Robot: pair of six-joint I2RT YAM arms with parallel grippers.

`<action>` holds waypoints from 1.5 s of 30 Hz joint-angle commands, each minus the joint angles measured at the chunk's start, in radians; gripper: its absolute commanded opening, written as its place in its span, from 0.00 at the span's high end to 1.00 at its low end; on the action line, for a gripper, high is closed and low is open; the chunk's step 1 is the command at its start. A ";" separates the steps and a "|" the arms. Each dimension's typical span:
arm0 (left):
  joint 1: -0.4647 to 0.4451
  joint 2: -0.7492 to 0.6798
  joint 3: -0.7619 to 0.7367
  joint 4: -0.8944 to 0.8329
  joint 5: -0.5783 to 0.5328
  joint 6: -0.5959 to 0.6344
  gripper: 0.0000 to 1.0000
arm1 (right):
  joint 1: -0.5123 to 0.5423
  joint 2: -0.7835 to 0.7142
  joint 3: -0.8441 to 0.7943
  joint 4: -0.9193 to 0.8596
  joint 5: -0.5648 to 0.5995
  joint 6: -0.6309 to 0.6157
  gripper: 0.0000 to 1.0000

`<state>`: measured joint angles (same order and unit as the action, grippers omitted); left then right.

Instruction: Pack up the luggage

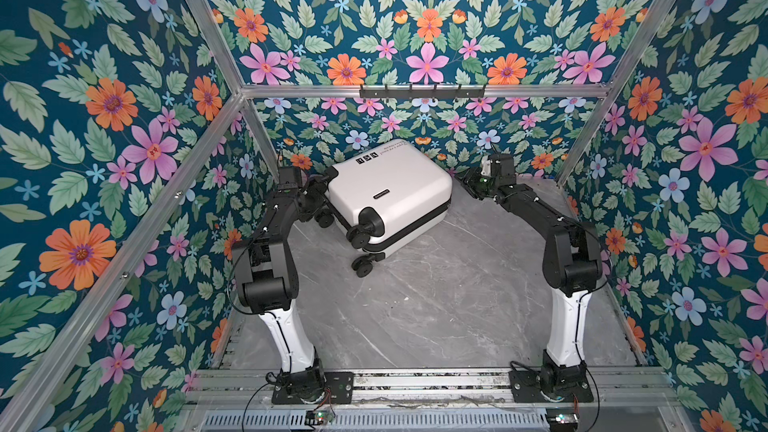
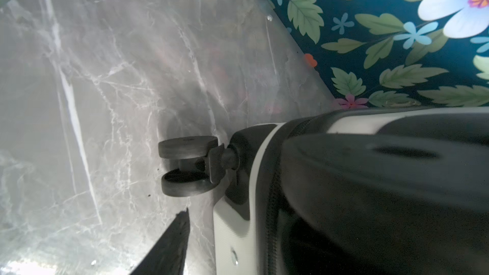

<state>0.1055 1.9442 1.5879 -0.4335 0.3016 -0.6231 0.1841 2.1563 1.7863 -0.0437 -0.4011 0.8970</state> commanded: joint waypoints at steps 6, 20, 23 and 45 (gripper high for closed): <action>-0.041 0.088 0.088 -0.040 0.068 0.082 0.42 | -0.004 0.241 0.334 -0.184 0.028 0.247 0.49; -0.059 0.111 0.130 -0.052 0.112 0.118 0.40 | 0.000 0.289 0.223 0.242 -0.141 0.382 0.54; -0.059 0.086 0.090 -0.034 0.134 0.153 0.40 | 0.011 0.186 0.006 0.432 -0.158 0.399 0.54; -0.186 0.044 0.035 0.027 0.293 0.227 0.35 | 0.177 -0.439 -0.856 0.381 -0.110 0.144 0.55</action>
<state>-0.0082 1.9820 1.6192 -0.3786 0.3531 -0.3912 0.3359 1.7569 0.9424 0.3717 -0.3576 1.1194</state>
